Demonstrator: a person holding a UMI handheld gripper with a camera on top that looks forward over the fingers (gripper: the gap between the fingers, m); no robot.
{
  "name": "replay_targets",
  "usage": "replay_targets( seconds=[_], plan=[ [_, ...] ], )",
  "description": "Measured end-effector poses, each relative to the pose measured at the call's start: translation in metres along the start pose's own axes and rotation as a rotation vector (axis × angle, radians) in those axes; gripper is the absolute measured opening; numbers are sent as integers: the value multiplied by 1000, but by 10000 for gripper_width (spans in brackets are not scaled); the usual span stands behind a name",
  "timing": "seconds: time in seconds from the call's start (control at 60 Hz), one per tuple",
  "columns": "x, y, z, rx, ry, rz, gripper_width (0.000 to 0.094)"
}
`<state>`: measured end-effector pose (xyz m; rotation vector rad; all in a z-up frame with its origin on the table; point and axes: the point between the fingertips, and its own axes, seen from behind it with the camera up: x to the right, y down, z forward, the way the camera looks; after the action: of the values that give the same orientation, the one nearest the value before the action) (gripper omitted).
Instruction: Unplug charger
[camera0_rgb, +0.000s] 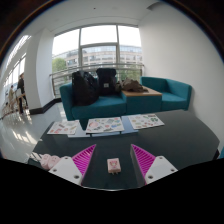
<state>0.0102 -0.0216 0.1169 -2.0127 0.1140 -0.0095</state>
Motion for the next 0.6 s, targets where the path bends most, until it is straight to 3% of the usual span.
replay_targets(
  seconds=[0.15, 0.217, 0.6],
  plan=[
    [-1, -54, -69, 139, 3, 36, 755],
    [-6, -59, -101, 154, -10, 30, 761],
    [-25, 11, -199, 102, -54, -51, 755]
  ],
)
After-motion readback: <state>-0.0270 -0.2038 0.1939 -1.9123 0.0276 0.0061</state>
